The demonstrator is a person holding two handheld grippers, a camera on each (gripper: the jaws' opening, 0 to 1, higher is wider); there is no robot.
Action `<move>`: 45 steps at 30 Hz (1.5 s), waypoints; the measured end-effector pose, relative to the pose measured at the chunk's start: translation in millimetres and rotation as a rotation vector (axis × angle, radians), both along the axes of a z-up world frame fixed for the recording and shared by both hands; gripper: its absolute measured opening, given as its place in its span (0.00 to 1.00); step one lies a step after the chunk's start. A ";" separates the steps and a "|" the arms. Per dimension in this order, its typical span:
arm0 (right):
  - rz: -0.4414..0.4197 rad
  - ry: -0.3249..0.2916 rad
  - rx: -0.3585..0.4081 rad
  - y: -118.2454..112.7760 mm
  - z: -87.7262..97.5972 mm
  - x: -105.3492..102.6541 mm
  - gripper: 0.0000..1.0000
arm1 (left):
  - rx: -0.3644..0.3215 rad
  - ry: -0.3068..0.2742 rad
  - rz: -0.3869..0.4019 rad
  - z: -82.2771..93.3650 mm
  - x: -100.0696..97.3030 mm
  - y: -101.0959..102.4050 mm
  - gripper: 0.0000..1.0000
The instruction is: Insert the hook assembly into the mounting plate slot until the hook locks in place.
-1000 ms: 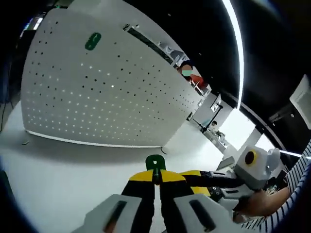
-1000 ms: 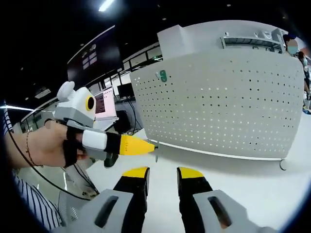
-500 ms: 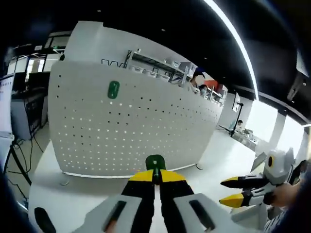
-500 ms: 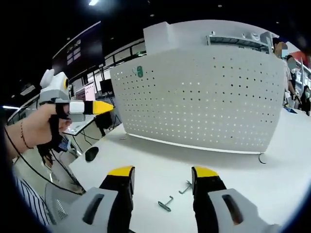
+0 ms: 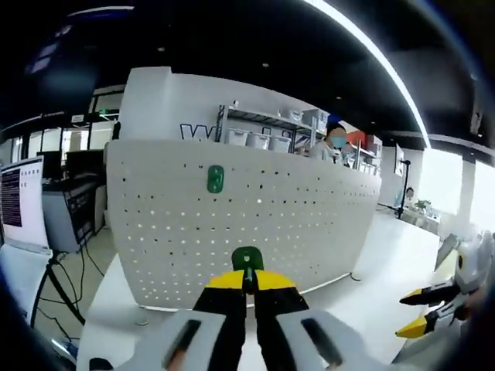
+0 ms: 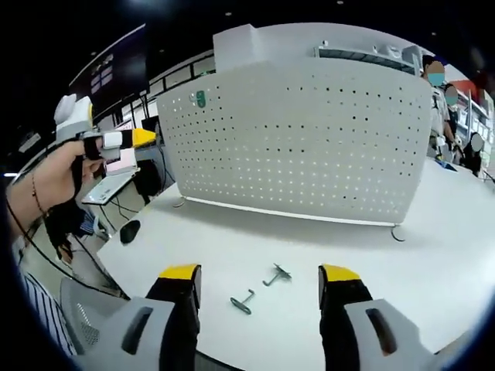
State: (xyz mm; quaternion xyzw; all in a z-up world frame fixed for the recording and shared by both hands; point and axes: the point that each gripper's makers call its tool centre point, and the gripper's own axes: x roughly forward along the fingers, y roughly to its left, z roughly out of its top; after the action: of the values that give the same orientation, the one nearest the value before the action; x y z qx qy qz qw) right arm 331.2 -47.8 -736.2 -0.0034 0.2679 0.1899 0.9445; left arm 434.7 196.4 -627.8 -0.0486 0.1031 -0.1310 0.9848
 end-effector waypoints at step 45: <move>-0.015 0.104 -0.012 -15.5 -30.1 -19.2 0.57 | 0.097 -0.219 0.216 67.8 105.7 59.5 0.02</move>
State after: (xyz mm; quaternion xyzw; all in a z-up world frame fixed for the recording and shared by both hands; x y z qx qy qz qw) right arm 312.0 -63.2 -766.3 0.0031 0.3179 0.1810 0.9307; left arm 540.4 255.9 -559.9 0.0026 -0.0046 -0.0239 0.9997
